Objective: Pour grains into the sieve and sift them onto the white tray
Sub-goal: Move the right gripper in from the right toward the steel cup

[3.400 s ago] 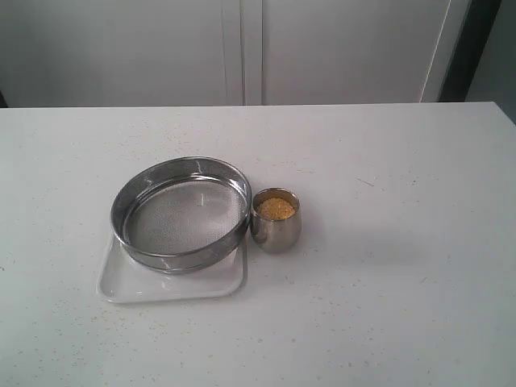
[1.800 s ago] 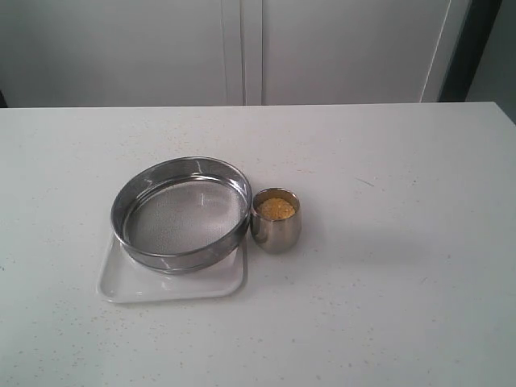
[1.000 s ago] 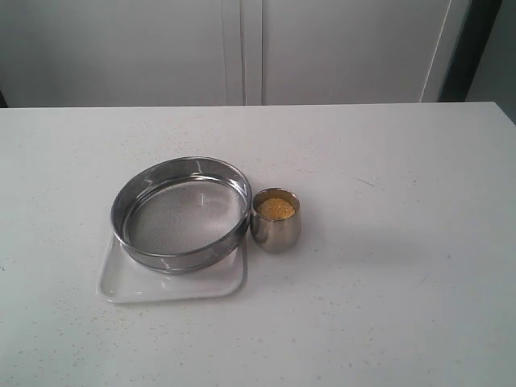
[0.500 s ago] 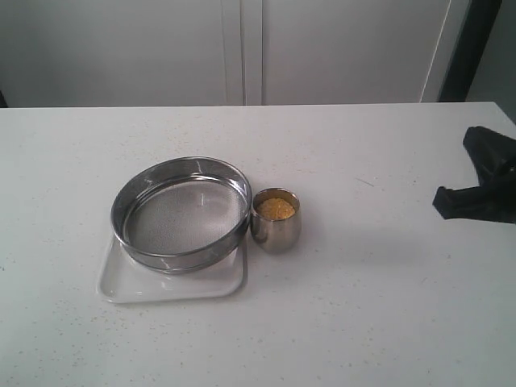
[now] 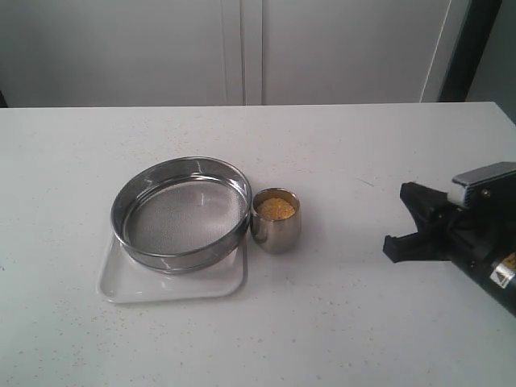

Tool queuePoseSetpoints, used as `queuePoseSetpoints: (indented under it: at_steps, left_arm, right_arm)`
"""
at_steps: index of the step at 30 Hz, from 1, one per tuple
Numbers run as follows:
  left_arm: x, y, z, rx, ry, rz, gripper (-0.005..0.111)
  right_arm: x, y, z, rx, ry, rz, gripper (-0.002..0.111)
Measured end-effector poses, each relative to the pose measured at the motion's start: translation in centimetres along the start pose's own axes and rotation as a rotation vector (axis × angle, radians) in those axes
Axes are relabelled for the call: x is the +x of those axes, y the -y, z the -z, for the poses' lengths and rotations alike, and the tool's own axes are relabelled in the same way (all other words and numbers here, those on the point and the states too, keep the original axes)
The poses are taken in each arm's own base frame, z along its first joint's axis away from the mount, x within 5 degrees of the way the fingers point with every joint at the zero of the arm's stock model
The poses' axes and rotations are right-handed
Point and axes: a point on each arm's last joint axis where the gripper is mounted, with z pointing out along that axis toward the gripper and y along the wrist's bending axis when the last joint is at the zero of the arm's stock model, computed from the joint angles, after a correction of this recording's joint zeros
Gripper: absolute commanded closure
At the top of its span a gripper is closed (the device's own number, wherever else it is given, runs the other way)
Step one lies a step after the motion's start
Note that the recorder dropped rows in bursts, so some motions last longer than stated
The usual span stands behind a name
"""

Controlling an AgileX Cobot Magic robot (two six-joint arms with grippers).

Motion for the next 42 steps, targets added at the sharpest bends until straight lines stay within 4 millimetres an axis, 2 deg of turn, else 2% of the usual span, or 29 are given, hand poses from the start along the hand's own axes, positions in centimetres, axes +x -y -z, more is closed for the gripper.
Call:
queuePoseSetpoints:
  at_steps: [5,10,16,23,27,33,34,36,42]
  left_arm:
    - [0.0,0.0,0.0,0.000,0.000,0.000,0.107]
    - [0.0,0.0,0.0,0.000,0.000,0.000,0.107]
    - [0.0,0.0,0.0,0.000,0.000,0.000,0.107]
    - [0.0,0.0,0.0,0.000,0.000,0.000,0.107]
    - [0.0,0.0,0.0,0.000,0.000,0.000,0.107]
    - [0.0,0.0,0.0,0.000,0.000,0.000,0.107]
    - [0.0,0.0,0.0,0.000,0.000,0.000,0.107]
    - [0.0,0.0,0.0,0.000,0.000,0.000,0.107]
    - [0.0,0.0,0.0,0.000,0.000,0.000,0.107]
  right_arm:
    - [2.7,-0.5,-2.0,-0.123,-0.104,0.013,0.108]
    - [4.4,-1.3,-3.7,-0.283,-0.150,0.034,0.108]
    - [5.5,-1.9,-4.8,-0.402,-0.173,0.061,0.108]
    - [5.5,-2.3,-5.5,-0.482,-0.166,0.065,0.105]
    - [5.4,-2.5,-5.7,-0.527,-0.165,0.069,0.084]
    - [5.4,-2.6,-5.8,-0.541,-0.170,0.054,0.019]
    - [5.4,-2.6,-5.8,-0.541,-0.171,0.052,0.014]
    - [5.4,-2.6,-5.8,-0.541,-0.171,0.049,0.006]
    - [5.4,-2.6,-5.8,-0.541,-0.172,0.048,0.005]
